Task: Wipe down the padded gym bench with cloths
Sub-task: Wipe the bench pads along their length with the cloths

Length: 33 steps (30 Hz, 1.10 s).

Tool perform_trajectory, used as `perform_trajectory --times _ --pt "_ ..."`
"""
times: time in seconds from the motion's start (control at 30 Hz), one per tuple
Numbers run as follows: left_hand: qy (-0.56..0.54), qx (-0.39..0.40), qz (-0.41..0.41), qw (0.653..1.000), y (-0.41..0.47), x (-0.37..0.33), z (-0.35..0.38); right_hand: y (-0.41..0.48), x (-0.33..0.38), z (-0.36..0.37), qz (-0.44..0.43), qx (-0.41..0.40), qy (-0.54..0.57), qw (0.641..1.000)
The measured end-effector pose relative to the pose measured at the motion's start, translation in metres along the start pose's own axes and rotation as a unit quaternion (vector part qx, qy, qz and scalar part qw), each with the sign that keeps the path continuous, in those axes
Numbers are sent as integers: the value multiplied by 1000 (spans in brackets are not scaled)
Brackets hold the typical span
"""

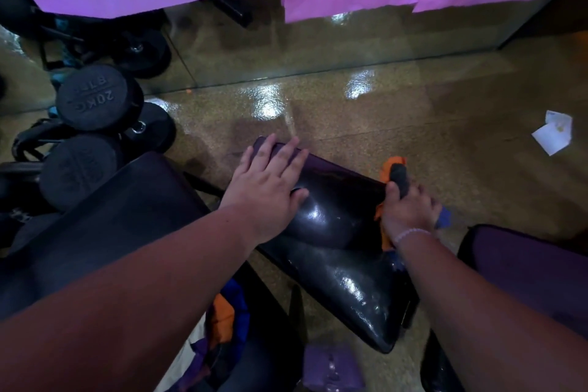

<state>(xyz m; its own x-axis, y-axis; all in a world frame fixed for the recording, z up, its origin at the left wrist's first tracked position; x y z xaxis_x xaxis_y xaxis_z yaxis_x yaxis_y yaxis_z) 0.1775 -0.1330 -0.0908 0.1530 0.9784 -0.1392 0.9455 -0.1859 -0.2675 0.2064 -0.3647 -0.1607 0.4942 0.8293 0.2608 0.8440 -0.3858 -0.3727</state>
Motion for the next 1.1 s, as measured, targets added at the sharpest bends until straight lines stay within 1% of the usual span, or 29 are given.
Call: perform_trajectory --times 0.03,0.07,0.13,0.17,0.23,0.3,0.33,0.4,0.5,0.57,0.6,0.67,0.7,0.73,0.77,0.83,0.9,0.97,1.0,1.03,1.1 --pt "1 -1 -1 1000 0 0 0 -8 19 1 -13 9 -15 1000" --pt "0 -2 -1 1000 0 0 0 -20 38 3 -53 12 -24 998" --pt "-9 -5 -1 1000 -1 0 0 -57 67 9 -164 1 -30 986" --pt "-13 -4 1 1000 -1 1 0 -77 69 14 -209 -9 -32 977" --pt "-12 -3 7 1000 -1 2 1 -109 52 23 -263 -21 -51 963" --pt "-11 -5 8 1000 -1 2 2 -120 15 31 -278 -26 -74 957" --pt "-13 -7 8 1000 -1 3 2 -118 -4 34 -268 -26 -75 960" --pt "-18 -9 8 1000 -1 3 3 -105 -34 32 -218 -28 -52 974" --pt "-18 -15 10 1000 0 3 4 -72 -61 23 -127 -14 55 990" --pt "-17 -16 11 1000 0 2 5 -48 -62 14 -54 -4 125 991" --pt "-18 -19 11 1000 0 3 6 -39 -57 11 -13 -5 137 990" --pt "-13 -29 11 999 0 4 7 -34 -40 5 50 -2 96 994" --pt "-8 -35 11 999 0 4 7 -39 -29 2 51 7 60 997" --pt "-5 -38 12 999 1 4 7 -47 -18 2 24 18 23 999" --pt "-4 -38 12 999 1 4 7 -60 -9 6 -29 26 -9 999" --pt "-6 -34 10 999 1 3 9 -91 -4 17 -163 26 -50 985" --pt "-5 -33 9 999 1 3 9 -111 -21 28 -288 14 -84 954" --pt "-1 -32 7 999 1 3 9 -115 -51 34 -378 14 -119 918" --pt "0 -32 6 999 1 4 9 -112 -65 34 -396 15 -123 910" --pt "1 -31 5 1000 1 5 9 -106 -75 33 -386 19 -113 915" --pt "2 -27 5 1000 1 4 8 -91 -85 29 -300 32 -62 951"
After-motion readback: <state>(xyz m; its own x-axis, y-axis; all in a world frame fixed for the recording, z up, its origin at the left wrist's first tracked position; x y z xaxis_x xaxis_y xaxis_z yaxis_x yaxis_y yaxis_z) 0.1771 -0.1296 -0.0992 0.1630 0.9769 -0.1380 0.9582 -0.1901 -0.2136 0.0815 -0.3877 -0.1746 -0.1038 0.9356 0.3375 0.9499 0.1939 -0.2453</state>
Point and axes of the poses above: each hand's wrist, its own y-axis towards the middle knuckle, its own z-axis out of the palm, x = y × z, the point moved 1 cm from there along y, towards the middle knuckle, and after that the axes turned 1 degree about x, right-handed, at the moved point
